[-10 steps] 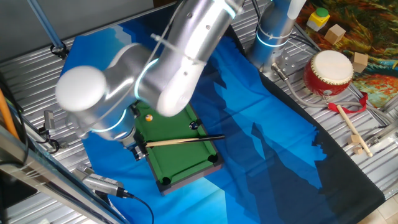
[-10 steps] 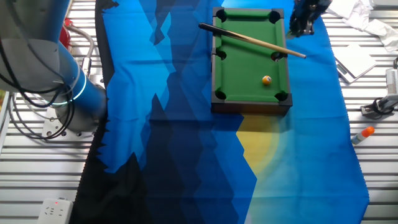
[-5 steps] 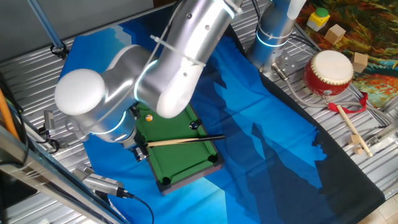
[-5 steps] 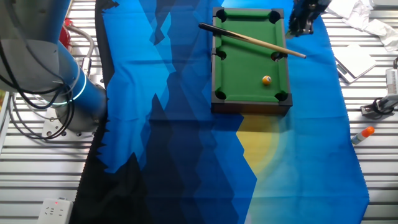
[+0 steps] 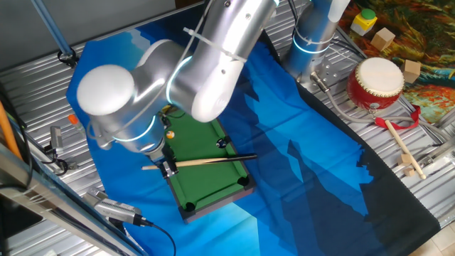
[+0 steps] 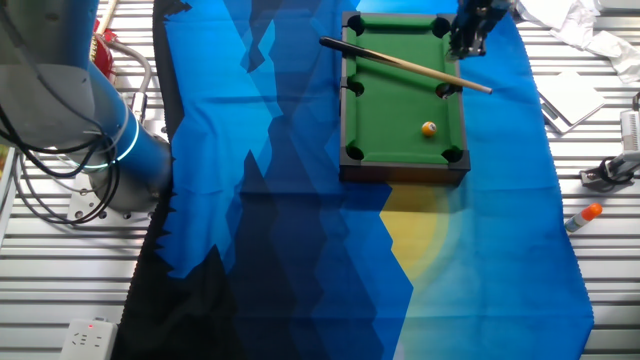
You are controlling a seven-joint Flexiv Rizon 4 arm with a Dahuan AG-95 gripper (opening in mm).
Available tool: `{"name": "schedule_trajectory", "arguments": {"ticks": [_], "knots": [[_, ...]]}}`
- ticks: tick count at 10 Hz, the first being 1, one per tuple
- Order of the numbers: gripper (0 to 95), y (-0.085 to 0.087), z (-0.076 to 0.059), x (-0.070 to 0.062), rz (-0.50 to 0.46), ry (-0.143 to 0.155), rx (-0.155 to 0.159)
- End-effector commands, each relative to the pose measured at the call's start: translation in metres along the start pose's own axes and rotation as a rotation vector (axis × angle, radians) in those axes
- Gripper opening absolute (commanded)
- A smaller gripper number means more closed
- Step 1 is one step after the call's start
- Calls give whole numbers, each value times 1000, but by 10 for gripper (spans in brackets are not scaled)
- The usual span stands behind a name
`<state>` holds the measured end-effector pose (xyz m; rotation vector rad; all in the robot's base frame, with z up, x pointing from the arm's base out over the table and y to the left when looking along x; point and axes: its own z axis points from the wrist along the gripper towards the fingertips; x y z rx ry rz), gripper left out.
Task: Hit the pool ball
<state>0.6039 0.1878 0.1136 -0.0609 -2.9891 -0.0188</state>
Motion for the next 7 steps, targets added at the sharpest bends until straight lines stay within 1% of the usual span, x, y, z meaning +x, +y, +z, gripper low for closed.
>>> {"name": "schedule_trajectory", "arguments": {"ticks": [1,2,3,4,5,6,7], "knots": [[0,1,1,0,-414,-3,37],[0,1,1,0,-517,-10,77],[0,1,1,0,-565,-9,120],[0,0,2,0,-576,-12,125],[0,0,2,0,-607,-10,137],[0,0,4,0,-665,2,195],[0,-1,6,-1,-693,11,242]]}}
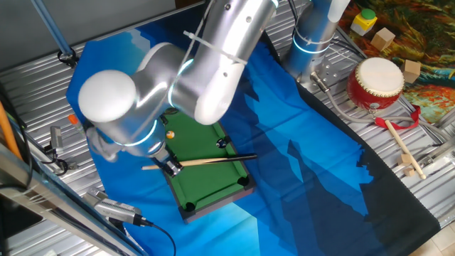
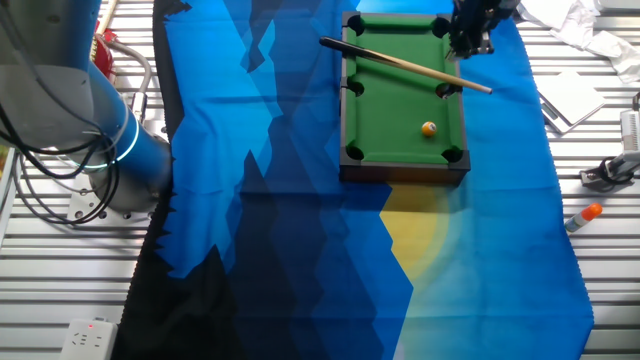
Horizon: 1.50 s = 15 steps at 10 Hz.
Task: Hit the pool ball
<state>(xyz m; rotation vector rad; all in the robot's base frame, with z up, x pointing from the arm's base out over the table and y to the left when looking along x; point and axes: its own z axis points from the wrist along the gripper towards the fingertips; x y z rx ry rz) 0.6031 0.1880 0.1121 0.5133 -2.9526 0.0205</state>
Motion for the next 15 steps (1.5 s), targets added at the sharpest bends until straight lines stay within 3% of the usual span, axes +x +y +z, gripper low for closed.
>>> {"name": "schedule_trajectory", "arguments": {"ticks": [1,6,7,8,9,10,12,14,15], "knots": [[0,-2,6,-2,-320,44,201],[0,-2,10,0,-296,29,205],[0,-2,10,1,-231,18,194],[0,-1,10,2,-129,-3,148],[0,0,9,4,19,-27,38],[0,3,6,8,118,-26,-29],[0,12,-6,20,209,10,-37],[0,30,-22,43,219,46,-8],[0,35,-22,51,208,55,6]]}}
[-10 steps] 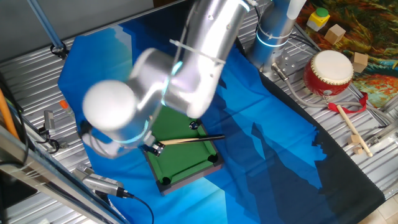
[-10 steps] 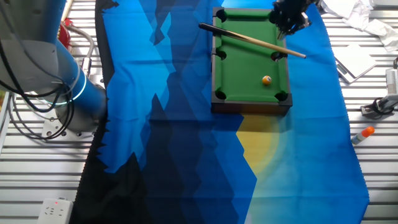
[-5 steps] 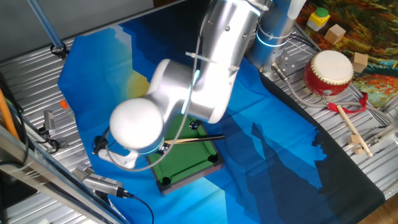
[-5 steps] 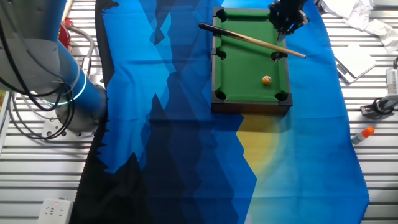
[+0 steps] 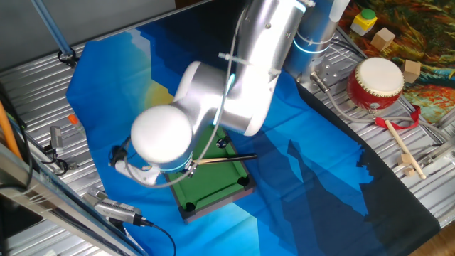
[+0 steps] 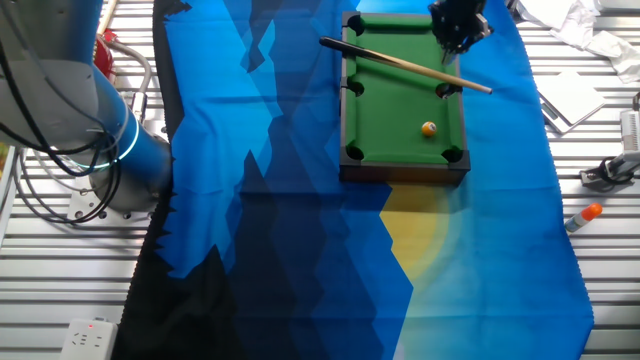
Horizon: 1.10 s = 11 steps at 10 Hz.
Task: Hit the pool ball
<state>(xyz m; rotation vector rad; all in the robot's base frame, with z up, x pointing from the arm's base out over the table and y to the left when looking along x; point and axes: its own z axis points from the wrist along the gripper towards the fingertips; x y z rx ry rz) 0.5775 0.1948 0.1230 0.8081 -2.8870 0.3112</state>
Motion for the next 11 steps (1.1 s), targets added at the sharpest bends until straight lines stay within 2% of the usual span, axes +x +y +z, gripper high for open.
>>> {"name": "schedule_trajectory", "arguments": {"ticks": [1,3,5,7,9,11], "knots": [[0,29,-17,32,378,69,-190],[0,41,-10,43,364,76,-187],[0,53,-3,53,295,75,-190],[0,59,-1,57,144,58,-186],[0,60,-1,58,-8,33,-160],[0,60,-1,57,-129,20,-87]]}}
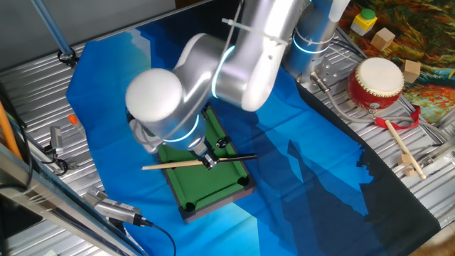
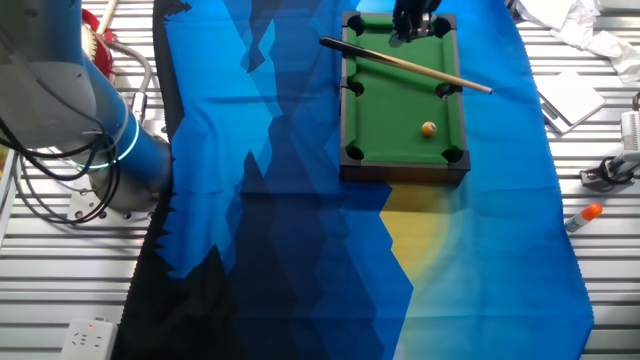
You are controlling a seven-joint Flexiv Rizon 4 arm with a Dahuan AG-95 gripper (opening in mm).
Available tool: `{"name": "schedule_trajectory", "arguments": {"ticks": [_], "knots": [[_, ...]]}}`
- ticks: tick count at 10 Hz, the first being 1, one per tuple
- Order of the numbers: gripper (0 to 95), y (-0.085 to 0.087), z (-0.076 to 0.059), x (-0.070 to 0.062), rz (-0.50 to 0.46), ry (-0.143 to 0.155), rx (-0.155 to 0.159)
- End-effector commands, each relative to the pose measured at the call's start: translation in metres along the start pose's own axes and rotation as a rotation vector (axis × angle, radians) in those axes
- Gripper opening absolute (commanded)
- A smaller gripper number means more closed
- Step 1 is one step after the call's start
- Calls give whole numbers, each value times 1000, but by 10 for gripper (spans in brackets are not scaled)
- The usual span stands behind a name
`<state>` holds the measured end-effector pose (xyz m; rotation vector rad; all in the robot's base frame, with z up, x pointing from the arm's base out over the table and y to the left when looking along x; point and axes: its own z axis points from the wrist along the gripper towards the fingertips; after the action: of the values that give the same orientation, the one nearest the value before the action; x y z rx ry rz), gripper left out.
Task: Hit the pool ball
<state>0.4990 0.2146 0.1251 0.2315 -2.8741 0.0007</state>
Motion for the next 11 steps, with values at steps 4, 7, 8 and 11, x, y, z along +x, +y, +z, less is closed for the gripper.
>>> {"name": "schedule_trajectory", "arguments": {"ticks": [4,7,8,11], "knots": [[0,3,2,0,-575,-71,263],[0,4,3,2,-579,-74,265],[0,6,5,5,-570,-76,263],[0,17,17,19,-554,-85,269]]}}
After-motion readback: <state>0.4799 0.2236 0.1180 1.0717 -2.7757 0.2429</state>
